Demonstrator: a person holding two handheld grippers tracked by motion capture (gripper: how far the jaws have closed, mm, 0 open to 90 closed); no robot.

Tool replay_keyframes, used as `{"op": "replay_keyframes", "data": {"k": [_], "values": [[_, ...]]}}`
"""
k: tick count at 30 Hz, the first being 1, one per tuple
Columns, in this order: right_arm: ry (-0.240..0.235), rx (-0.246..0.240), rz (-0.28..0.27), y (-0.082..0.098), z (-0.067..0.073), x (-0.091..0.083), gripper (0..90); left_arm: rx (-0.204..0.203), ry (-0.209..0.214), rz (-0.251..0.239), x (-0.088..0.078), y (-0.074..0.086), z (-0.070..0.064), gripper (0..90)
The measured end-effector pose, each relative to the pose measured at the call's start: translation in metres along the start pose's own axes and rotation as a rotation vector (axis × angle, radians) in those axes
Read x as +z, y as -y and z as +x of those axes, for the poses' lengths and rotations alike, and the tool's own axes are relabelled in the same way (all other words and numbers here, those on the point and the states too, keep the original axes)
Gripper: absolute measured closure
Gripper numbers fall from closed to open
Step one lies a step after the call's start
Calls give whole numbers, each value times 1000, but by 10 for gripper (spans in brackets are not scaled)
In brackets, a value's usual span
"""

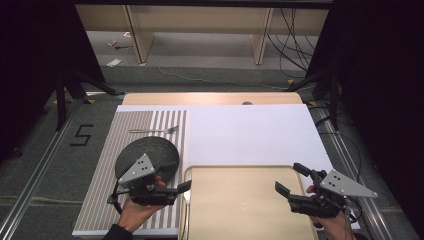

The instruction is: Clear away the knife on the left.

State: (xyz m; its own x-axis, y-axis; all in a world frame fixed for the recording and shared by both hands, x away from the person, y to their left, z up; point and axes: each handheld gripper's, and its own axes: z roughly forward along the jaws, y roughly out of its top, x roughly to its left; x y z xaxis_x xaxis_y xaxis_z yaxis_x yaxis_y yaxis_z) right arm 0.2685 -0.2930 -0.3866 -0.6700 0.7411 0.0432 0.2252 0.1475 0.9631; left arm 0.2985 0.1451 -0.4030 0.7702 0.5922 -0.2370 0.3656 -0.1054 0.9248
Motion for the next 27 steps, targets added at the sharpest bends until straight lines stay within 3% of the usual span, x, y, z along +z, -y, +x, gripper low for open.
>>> {"op": "replay_keyframes", "data": {"k": [8, 15, 27], "values": [[0, -2, 0, 0, 0, 0, 174, 26, -1, -2, -3, 6, -8, 182], [1, -2, 2, 0, 1, -1, 174, 34, -25, -19, -6, 8, -13, 182], [-5, -4, 3, 0, 2, -2, 174, 39, -36, -23, -7, 9, -12, 178]]}}
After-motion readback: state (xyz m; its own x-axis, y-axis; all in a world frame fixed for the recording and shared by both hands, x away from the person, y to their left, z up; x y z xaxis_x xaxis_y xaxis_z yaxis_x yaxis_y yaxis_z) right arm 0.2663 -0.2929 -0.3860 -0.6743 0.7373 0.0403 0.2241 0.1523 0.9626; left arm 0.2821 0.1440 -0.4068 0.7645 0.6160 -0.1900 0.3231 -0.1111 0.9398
